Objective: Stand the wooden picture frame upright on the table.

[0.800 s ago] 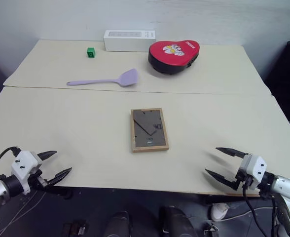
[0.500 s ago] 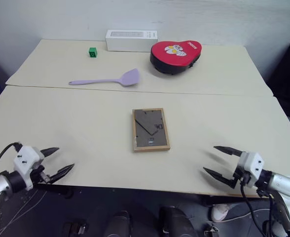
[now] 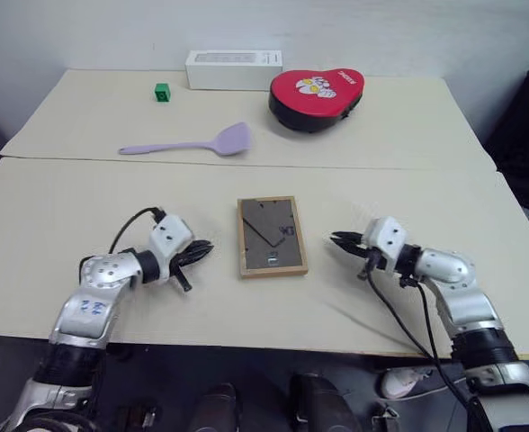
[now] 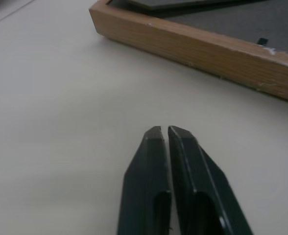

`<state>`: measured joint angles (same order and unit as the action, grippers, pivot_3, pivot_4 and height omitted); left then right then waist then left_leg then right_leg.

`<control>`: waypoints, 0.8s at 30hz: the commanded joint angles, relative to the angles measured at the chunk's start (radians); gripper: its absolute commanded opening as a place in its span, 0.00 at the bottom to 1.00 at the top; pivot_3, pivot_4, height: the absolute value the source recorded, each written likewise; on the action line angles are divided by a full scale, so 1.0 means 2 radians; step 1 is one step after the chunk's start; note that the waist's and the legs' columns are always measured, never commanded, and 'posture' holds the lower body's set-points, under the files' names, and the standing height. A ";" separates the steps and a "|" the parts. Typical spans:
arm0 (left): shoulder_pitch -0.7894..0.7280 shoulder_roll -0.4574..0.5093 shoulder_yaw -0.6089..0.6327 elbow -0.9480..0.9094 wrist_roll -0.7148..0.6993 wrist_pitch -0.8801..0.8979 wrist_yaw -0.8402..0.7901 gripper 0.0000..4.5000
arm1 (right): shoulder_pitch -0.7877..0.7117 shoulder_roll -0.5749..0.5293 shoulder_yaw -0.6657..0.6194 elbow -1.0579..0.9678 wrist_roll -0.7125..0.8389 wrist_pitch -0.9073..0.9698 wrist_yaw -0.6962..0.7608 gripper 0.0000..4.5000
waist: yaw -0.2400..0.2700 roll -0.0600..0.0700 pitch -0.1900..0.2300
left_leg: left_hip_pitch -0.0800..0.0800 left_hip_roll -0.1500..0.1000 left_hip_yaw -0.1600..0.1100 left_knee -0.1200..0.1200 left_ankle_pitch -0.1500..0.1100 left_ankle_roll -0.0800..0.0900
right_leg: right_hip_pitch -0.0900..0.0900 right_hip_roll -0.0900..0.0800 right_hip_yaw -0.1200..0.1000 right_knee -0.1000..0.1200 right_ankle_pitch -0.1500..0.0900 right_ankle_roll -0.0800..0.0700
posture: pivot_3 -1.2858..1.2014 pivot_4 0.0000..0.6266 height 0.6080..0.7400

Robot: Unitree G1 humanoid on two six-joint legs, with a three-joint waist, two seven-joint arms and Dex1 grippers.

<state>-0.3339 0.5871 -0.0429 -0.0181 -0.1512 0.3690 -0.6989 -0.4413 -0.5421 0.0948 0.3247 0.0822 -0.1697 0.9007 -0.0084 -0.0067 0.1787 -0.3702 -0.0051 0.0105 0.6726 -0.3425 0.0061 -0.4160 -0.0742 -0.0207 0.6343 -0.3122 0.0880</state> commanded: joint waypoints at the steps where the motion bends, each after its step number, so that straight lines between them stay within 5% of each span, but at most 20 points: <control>1: -0.014 -0.005 -0.010 0.007 0.004 0.010 -0.003 0.00 | -0.015 0.014 0.017 0.003 -0.011 -0.006 -0.001 0.00 | 0.001 0.000 0.000 | -0.001 0.000 0.000 0.002 0.000 0.000 | -0.001 0.000 0.000 0.001 0.000 0.000 | 0.52 0.24 1.00; 13: -0.012 -0.041 -0.042 -0.006 0.019 0.025 0.008 0.00 | 0.030 0.040 0.047 -0.099 -0.012 0.073 -0.010 0.00 | 0.006 0.000 0.000 | 0.000 -0.001 -0.002 0.005 0.000 0.000 | 0.002 -0.001 0.000 0.003 0.000 0.000 | 0.52 0.24 1.00; 21: -0.010 -0.040 -0.012 -0.005 -0.006 0.044 -0.001 0.00 | 0.046 0.035 0.043 -0.127 -0.011 0.102 -0.023 0.00 | 0.005 0.000 0.000 | 0.000 -0.001 -0.002 0.005 0.000 0.000 | 0.002 -0.001 0.000 0.003 0.000 0.000 | 0.52 0.24 1.00; 24: -0.006 0.031 0.069 -0.027 -0.120 0.223 -0.071 0.13 | 0.045 -0.003 0.023 -0.145 0.005 0.098 0.012 0.00 | 0.003 0.000 0.000 | 0.000 -0.001 -0.002 0.005 0.000 0.000 | 0.002 -0.001 0.000 0.003 0.000 0.000 | 0.52 0.24 1.00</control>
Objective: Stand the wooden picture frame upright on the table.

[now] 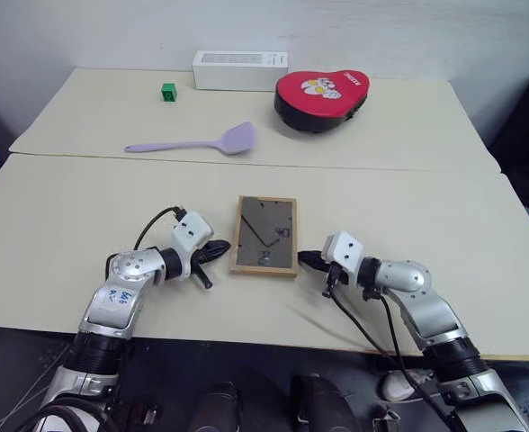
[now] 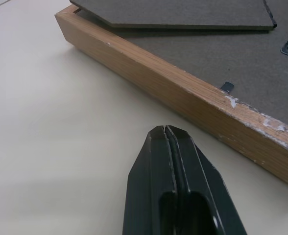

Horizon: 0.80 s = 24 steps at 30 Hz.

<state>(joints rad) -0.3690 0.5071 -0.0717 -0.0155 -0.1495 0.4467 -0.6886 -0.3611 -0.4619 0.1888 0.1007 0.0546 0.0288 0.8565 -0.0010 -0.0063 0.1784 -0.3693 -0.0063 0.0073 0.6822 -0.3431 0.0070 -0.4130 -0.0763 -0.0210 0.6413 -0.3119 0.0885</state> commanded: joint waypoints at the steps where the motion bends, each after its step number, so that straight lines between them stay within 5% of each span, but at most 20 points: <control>1: 0.014 0.102 0.098 -0.033 -0.162 0.251 -0.112 0.16 | 0.004 -0.053 -0.026 -0.036 0.020 -0.005 0.044 0.00 | 0.000 0.000 0.000 | 0.000 0.000 0.000 0.000 0.000 0.000 | 0.000 0.000 0.000 0.000 0.000 0.000 | 0.52 0.24 1.00; 5: -0.015 0.167 0.109 -0.005 -0.247 0.409 -0.167 0.41 | -0.004 -0.068 -0.020 -0.032 0.020 -0.009 0.060 0.00 | -0.013 0.000 0.000 | 0.000 0.001 0.000 -0.001 0.000 0.000 | -0.001 0.001 0.000 0.000 0.000 0.000 | 0.52 0.24 1.00; 14: -0.149 0.066 0.102 0.108 -0.248 0.571 -0.070 0.99 | -0.033 -0.043 0.005 0.004 -0.010 -0.027 0.045 0.00 | -0.003 0.000 0.001 | -0.001 0.000 -0.001 0.000 0.000 0.000 | -0.001 0.000 0.000 0.001 0.000 0.000 | 0.52 0.24 1.00; 24: -0.194 0.000 0.080 0.158 -0.251 0.584 -0.013 0.99 | -0.042 -0.020 0.024 0.001 -0.028 -0.015 0.034 0.00 | 0.001 0.000 0.000 | 0.000 -0.001 -0.001 0.001 0.000 0.000 | 0.000 0.000 0.000 0.001 0.000 0.000 | 0.52 0.24 1.00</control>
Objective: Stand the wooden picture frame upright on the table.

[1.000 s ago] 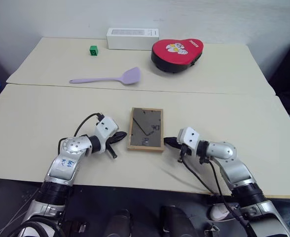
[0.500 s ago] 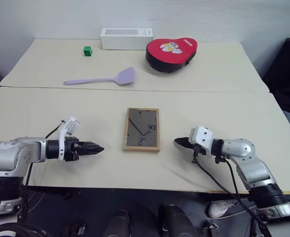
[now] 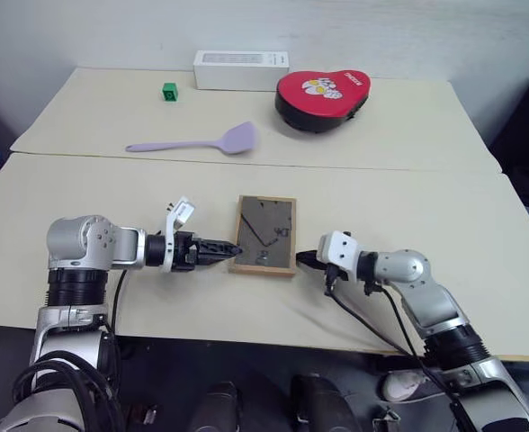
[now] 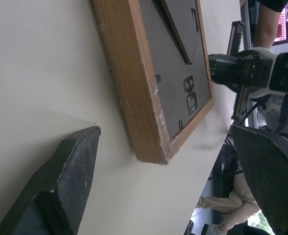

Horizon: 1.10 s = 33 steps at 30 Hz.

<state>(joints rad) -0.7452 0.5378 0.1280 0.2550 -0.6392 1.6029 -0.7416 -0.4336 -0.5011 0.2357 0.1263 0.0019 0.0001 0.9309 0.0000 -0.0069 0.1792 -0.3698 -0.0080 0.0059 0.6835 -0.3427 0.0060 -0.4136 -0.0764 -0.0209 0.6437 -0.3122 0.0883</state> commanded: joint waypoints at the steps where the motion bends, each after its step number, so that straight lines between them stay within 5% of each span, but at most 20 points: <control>1: -0.011 -0.019 -0.023 0.033 -0.012 0.006 0.015 0.99 | -0.005 0.000 0.001 -0.012 -0.003 -0.001 -0.003 0.00 | 0.001 0.000 0.000 | 0.000 0.000 0.000 0.000 0.000 0.000 | 0.000 0.000 0.000 0.000 0.000 0.000 | 0.52 0.24 1.00; 9: -0.047 -0.053 -0.013 0.098 -0.038 0.006 0.035 0.99 | 0.003 -0.001 0.004 -0.020 -0.008 0.004 -0.006 0.00 | 0.000 0.000 0.000 | 0.000 0.000 0.000 0.000 0.000 0.000 | 0.000 0.000 0.000 0.000 0.000 0.000 | 0.52 0.24 1.00; 19: -0.055 -0.073 0.033 0.140 -0.038 0.006 0.073 0.44 | 0.017 -0.010 -0.001 -0.030 -0.009 0.011 -0.009 0.00 | 0.000 0.000 0.000 | 0.000 0.000 0.000 0.000 0.000 0.000 | 0.000 0.000 -0.001 0.000 0.000 0.000 | 0.52 0.24 1.00; 24: -0.023 -0.085 0.078 0.093 -0.050 0.003 0.083 0.28 | 0.042 -0.033 -0.031 -0.056 0.024 0.019 0.005 0.00 | 0.001 0.000 0.000 | 0.000 0.000 -0.001 0.000 0.000 0.000 | 0.000 0.000 -0.001 0.000 0.000 0.000 | 0.52 0.24 1.00; 26: 0.025 -0.075 0.085 0.014 -0.058 -0.071 0.046 0.28 | 0.049 -0.052 -0.076 -0.072 0.084 0.051 0.028 0.00 | -0.001 0.000 0.000 | 0.000 0.000 0.000 0.000 0.000 0.000 | 0.000 0.000 -0.001 0.000 0.000 0.000 | 0.52 0.24 1.00; 29: 0.103 -0.045 0.057 -0.084 -0.026 -0.216 -0.009 0.28 | 0.037 -0.066 -0.125 -0.109 0.194 0.118 0.076 0.12 | -0.007 0.000 0.000 | 0.000 0.000 0.000 0.000 0.000 0.000 | 0.000 0.000 0.000 -0.001 0.000 0.000 | 0.52 0.24 1.00; 33: 0.144 -0.031 0.033 -0.124 0.000 -0.330 -0.042 0.28 | 0.005 -0.053 -0.113 -0.148 0.241 0.180 0.080 0.45 | -0.012 0.000 0.000 | 0.002 0.002 -0.001 -0.001 0.001 -0.003 | 0.001 0.002 -0.001 -0.003 0.000 -0.001 | 0.52 0.24 1.00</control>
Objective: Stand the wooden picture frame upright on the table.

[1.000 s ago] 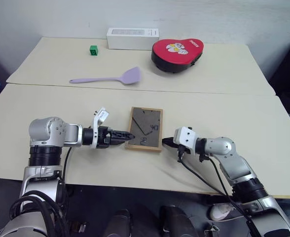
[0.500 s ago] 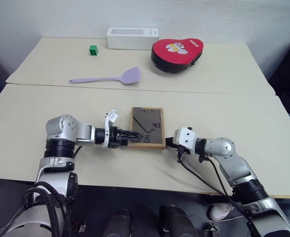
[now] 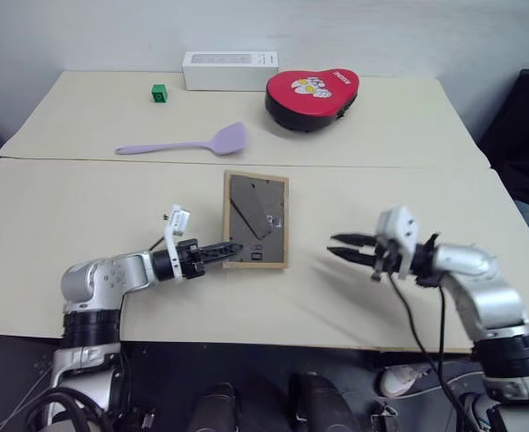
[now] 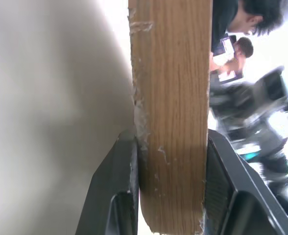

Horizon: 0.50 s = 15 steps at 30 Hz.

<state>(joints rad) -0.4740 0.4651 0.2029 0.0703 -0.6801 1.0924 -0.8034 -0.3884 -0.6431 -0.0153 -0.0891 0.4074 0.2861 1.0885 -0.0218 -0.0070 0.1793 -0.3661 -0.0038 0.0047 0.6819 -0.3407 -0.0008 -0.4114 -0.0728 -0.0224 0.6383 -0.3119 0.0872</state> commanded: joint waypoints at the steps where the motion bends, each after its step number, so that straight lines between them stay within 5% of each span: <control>1: 0.011 0.001 -0.004 -0.036 0.024 -0.099 -0.010 0.28 | -0.031 0.028 0.020 -0.047 0.044 0.060 -0.012 0.51 | -0.001 0.000 0.000 | 0.001 0.000 0.000 -0.001 0.000 0.000 | 0.000 0.000 0.000 0.000 0.000 0.000 | 0.52 0.24 1.00; 7: 0.027 0.000 -0.032 -0.065 0.044 -0.178 -0.028 0.28 | -0.097 0.075 0.055 -0.035 0.036 0.111 -0.052 0.97 | 0.000 0.000 0.000 | -0.003 0.000 0.000 -0.001 0.000 0.001 | -0.003 -0.001 0.001 0.002 0.000 0.000 | 0.52 0.24 1.00; 15: 0.046 0.002 -0.040 -0.071 0.040 -0.183 -0.029 0.28 | -0.151 0.118 0.074 0.039 0.005 0.082 -0.061 0.99 | 0.001 0.000 0.000 | -0.003 -0.001 0.000 0.000 -0.001 0.002 | -0.003 -0.001 0.000 0.002 0.000 0.000 | 0.52 0.24 1.00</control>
<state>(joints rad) -0.3851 0.4605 0.1270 -0.0299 -0.5872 0.7439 -0.8460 -0.6664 -0.4167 0.1331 -0.0093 0.4186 0.4782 0.9668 -0.0207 -0.0069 0.1793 -0.3724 -0.0057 0.0052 0.6815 -0.3423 0.0037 -0.4165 -0.0755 -0.0217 0.6423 -0.3120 0.0867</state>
